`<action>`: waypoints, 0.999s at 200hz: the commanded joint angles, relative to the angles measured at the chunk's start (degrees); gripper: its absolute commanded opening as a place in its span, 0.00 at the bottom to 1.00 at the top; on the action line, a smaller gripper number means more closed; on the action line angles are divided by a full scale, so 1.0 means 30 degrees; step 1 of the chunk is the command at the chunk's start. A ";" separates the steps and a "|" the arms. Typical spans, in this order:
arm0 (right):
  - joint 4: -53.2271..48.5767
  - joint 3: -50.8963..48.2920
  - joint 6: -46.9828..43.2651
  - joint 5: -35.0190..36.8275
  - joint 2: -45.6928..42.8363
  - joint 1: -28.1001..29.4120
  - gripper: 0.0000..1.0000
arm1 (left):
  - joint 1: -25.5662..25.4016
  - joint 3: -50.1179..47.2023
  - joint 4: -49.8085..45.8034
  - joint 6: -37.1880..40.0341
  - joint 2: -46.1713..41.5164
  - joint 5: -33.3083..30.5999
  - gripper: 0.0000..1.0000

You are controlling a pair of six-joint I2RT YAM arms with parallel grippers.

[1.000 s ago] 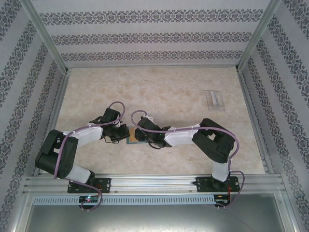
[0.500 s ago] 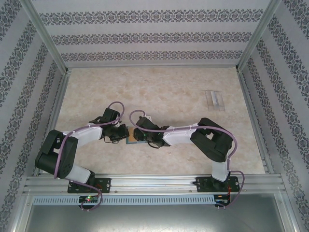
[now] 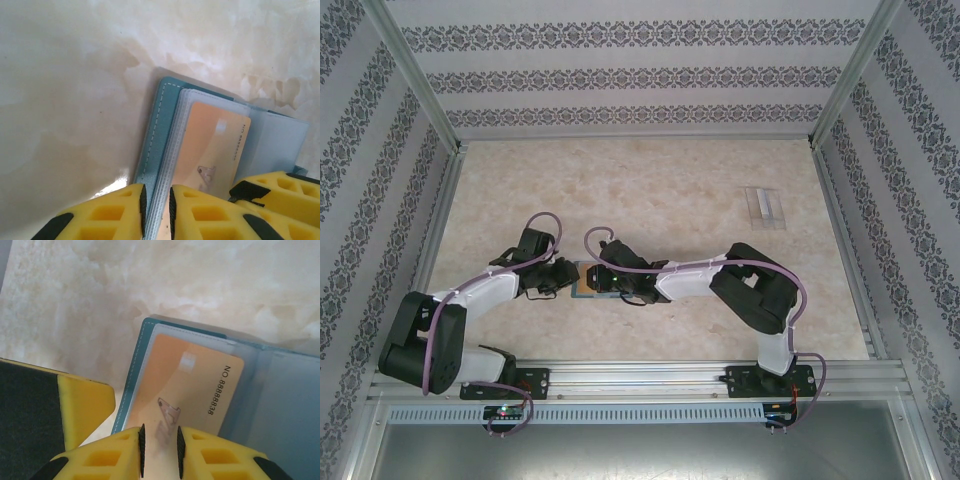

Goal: Put the credit cards into the card holder

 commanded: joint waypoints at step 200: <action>-0.4471 0.1705 0.0692 0.3037 -0.1211 0.0586 0.47 | 0.0190 0.0666 0.0585 0.0659 0.2744 -0.0106 0.04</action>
